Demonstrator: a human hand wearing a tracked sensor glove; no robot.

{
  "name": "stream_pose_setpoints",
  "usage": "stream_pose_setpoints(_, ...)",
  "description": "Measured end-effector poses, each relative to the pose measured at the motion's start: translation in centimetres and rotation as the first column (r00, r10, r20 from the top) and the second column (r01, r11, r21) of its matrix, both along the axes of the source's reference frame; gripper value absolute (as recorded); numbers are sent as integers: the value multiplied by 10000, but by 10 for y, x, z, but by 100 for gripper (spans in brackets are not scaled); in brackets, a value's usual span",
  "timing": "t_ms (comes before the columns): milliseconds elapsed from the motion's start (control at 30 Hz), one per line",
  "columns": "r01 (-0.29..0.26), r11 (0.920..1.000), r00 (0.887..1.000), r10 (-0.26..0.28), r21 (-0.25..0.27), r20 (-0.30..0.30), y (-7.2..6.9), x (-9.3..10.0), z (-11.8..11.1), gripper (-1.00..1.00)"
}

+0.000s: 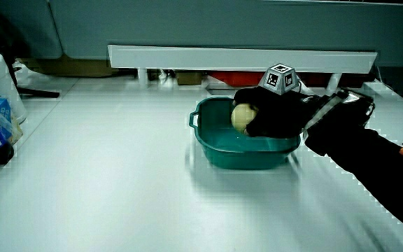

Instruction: Pick pear from plate

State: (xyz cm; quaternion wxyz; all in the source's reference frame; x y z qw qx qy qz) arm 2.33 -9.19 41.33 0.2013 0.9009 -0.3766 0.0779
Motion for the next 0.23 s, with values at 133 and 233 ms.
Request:
stream_pose_setpoints(133,507,9977,9975,-528,451,463,15,3,-19,100)
stream_pose_setpoints(233,727,9966,9966,-740,383,354,31,6,-39,100)
